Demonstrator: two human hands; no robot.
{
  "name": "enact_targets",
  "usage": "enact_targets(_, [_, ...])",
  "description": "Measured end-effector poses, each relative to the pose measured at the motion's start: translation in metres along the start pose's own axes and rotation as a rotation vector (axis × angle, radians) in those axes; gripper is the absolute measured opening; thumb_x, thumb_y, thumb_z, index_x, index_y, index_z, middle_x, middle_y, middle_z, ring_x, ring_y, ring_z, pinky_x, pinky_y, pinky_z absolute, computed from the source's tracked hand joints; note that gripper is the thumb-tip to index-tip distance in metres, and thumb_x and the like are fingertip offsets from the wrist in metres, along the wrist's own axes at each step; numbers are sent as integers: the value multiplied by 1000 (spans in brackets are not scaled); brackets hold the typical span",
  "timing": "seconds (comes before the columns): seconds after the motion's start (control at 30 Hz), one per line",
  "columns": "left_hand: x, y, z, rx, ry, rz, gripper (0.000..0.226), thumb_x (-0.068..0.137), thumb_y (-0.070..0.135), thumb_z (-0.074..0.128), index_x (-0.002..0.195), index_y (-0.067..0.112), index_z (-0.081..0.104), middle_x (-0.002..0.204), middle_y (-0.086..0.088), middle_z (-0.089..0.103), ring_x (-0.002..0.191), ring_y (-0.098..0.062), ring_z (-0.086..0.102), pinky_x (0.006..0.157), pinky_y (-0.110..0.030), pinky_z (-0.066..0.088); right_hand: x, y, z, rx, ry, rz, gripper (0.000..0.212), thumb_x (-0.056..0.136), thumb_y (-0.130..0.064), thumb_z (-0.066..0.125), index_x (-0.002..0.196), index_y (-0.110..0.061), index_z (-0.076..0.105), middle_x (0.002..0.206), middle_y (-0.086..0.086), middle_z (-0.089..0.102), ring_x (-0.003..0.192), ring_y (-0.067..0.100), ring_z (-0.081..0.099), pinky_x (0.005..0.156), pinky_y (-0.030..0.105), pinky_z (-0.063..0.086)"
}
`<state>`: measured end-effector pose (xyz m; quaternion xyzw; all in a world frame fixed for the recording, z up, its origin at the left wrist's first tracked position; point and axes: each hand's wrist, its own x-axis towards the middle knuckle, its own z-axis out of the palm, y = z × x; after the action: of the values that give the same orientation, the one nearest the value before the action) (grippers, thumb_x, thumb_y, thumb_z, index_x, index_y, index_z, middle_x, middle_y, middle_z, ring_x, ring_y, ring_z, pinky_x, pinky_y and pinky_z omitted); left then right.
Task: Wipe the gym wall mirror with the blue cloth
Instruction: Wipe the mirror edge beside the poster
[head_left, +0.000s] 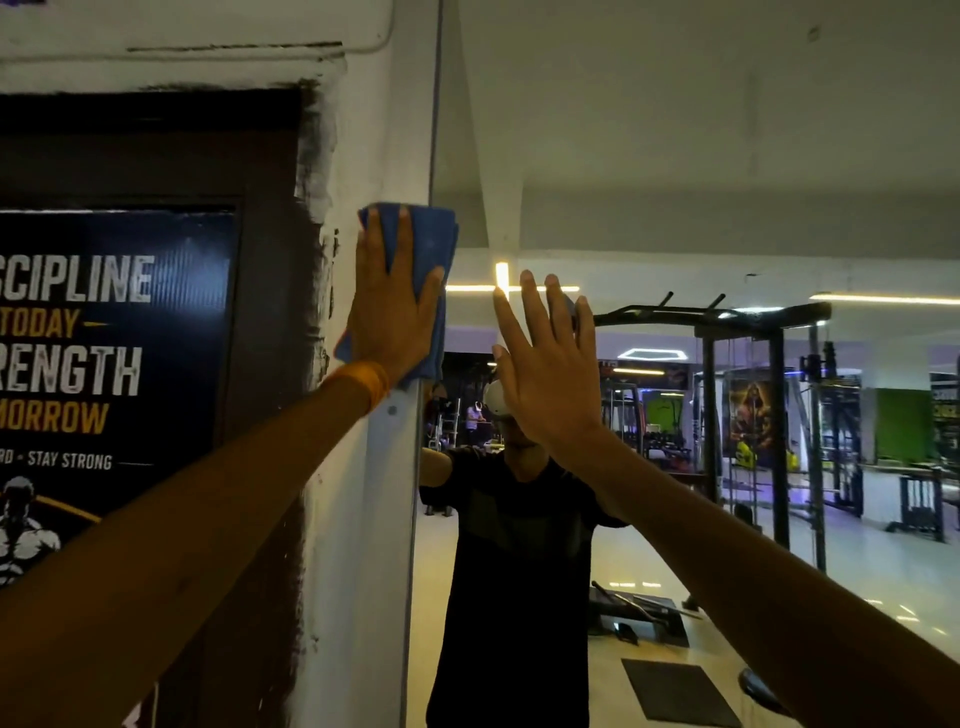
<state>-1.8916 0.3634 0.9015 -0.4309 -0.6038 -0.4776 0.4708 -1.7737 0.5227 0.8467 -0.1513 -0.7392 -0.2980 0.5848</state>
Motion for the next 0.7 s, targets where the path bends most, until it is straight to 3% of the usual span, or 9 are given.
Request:
enact_targets(0.13, [-23, 7, 4, -16, 71, -16, 77, 106, 50, 43, 164, 9, 14, 171, -19, 8, 156, -35, 14, 122, -32, 8, -1, 3, 4, 3, 25, -7, 65, 107, -53, 18, 164, -22, 17, 171, 14, 11, 158, 36, 7, 125, 59, 15])
enact_targets(0.27, [-103, -9, 3, 41, -8, -10, 68, 106, 49, 36, 165, 22, 12, 173, -6, -3, 159, -29, -1, 126, -45, 7, 1, 0, -2, -48, -18, -9, 66, 106, -53, 13, 165, -23, 6, 172, 13, 2, 158, 35, 0, 125, 58, 11])
enact_targets(0.37, [-63, -7, -2, 46, -16, 3, 70, 107, 46, 38, 165, 18, 10, 172, -11, -3, 159, -32, 0, 128, -49, 8, 0, 2, -1, -17, -21, -5, 67, 106, -54, 9, 165, -23, 6, 172, 12, 2, 158, 35, 0, 125, 60, 12])
enact_targets(0.47, [11, -3, 0, 69, 7, 36, 80, 103, 57, 33, 164, 11, 9, 171, -21, 4, 157, -40, 10, 128, -55, 13, 1, 1, -7, -9, -39, -3, 69, 104, -56, 6, 164, -23, 8, 172, 13, 4, 158, 36, 1, 124, 61, 12])
enact_targets(0.6, [-18, -2, 9, 88, 76, 48, 75, 106, 47, 34, 163, 4, 12, 170, -21, 4, 158, -35, 0, 128, -34, -9, 1, 0, -7, -29, -44, -3, 69, 105, -56, 4, 164, -22, 10, 171, 14, 7, 158, 37, 5, 125, 60, 13])
enact_targets(0.7, [-91, -10, 9, 189, 19, 162, 70, 106, 33, 36, 162, 1, 10, 171, -19, 5, 159, -33, 1, 129, -39, -5, 3, 0, -7, -50, -65, 6, 70, 104, -57, -3, 164, -23, 9, 171, 14, 8, 158, 37, 6, 124, 60, 14])
